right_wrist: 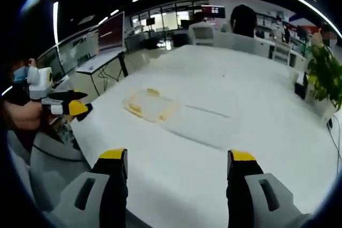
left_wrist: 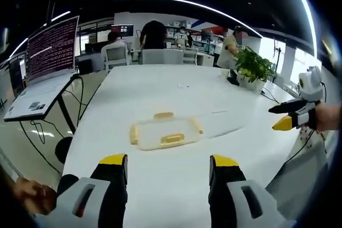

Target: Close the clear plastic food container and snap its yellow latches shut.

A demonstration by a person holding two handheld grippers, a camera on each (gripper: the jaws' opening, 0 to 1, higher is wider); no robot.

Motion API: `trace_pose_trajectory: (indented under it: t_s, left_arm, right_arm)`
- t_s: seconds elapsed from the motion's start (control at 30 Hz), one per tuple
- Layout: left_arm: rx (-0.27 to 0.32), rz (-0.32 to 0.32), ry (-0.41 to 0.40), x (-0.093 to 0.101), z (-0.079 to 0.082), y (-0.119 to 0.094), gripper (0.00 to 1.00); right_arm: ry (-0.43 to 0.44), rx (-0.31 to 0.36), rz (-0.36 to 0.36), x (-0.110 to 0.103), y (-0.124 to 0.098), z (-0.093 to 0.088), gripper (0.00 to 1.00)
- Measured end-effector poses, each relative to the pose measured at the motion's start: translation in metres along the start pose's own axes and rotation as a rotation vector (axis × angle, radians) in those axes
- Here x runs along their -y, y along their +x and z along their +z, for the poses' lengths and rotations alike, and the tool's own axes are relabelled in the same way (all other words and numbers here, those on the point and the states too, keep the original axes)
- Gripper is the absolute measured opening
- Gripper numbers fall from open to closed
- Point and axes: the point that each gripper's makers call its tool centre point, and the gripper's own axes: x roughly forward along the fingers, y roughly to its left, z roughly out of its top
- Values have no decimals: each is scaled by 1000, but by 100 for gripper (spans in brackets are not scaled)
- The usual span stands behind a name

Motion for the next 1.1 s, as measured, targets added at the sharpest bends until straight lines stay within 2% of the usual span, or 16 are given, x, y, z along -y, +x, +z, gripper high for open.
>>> trace_pose_trajectory:
  t_s: [0.53,0.7,0.97,1.1]
  left_arm:
    - [-32,-78,103,-14,14,42,57]
    - [-57,-99,115,-19,13,57,57]
    - [-77,-132,133,-29,20,74,57]
    - [-100,-168,183,-31,20,83,57]
  right_arm:
    - [-65,-20,44,4,37,32,72]
    - [-79,-32,59,-1,47,35,72]
    - [-132,-56,100,-9,64,42,72]
    - [-164,-65,121,-11,75,48,72]
